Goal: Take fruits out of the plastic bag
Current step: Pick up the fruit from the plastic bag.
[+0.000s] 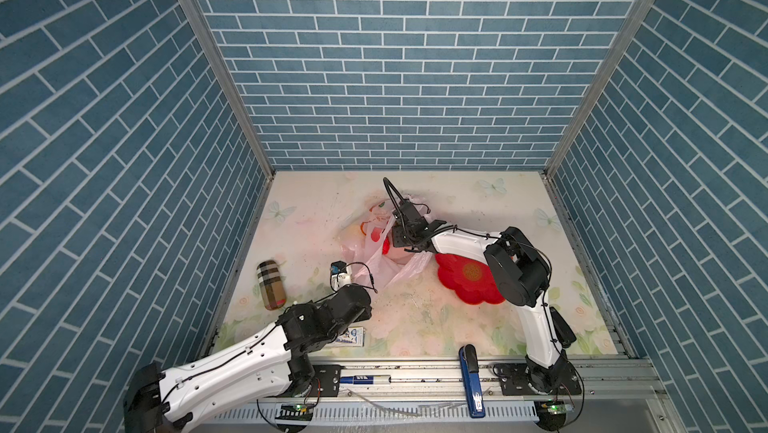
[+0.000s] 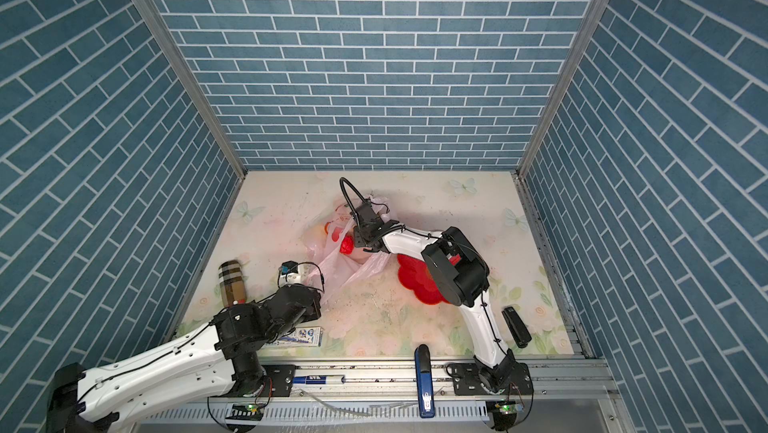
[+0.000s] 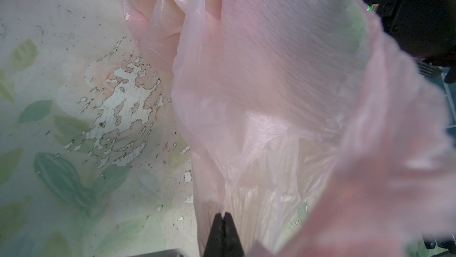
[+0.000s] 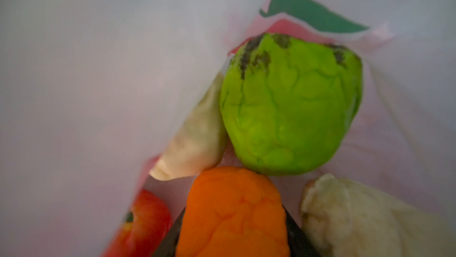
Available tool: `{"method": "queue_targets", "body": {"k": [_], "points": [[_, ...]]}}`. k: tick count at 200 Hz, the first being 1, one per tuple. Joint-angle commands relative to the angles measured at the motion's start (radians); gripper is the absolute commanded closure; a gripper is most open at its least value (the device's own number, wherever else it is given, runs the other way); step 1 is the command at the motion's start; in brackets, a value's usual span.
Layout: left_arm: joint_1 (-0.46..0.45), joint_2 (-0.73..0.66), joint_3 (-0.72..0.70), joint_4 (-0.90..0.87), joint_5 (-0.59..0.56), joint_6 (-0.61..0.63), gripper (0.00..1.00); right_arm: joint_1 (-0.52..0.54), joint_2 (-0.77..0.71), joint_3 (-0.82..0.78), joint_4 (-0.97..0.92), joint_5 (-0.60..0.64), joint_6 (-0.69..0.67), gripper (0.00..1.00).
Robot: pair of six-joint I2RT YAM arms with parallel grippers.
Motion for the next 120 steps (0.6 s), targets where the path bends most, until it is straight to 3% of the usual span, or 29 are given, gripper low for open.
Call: {"method": "queue_targets", "body": {"k": [1, 52, 120], "points": [[-0.008, 0.002, -0.014, -0.003, -0.023, -0.006, 0.98, -0.007, 0.004, 0.007, 0.032, 0.003, 0.013, 0.59], [-0.009, 0.008, 0.001, 0.008, -0.072, -0.008, 0.98, -0.007, -0.064, -0.043, 0.030, -0.044, -0.028, 0.73], [-0.009, 0.042, 0.052, 0.038, -0.152, 0.017, 0.97, 0.021, -0.195, -0.123, -0.046, -0.139, -0.075, 0.77]]}}
